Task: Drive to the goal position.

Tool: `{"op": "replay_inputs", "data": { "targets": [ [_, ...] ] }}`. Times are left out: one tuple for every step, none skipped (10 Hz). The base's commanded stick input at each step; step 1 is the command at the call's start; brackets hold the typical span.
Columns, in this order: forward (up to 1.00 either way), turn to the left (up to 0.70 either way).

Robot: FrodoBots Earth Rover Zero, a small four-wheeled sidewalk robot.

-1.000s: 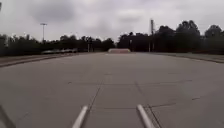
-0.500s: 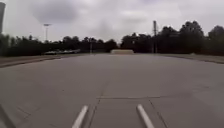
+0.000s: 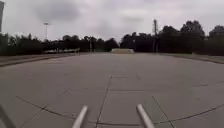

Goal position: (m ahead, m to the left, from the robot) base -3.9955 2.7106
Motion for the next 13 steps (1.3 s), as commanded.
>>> {"op": "replay_inputs", "data": {
  "targets": [
    [1.0,-0.27],
    [1.0,-0.27],
    [1.0,-0.27],
    [1.0,-0.27],
    [1.0,-0.27],
    [1.0,-0.27],
    [1.0,-0.27],
    [1.0,-0.27],
    [1.0,-0.27],
    [1.0,-0.27],
    [1.0,-0.03],
    [1.0,0.0],
    [1.0,0.0]
  ]
}}
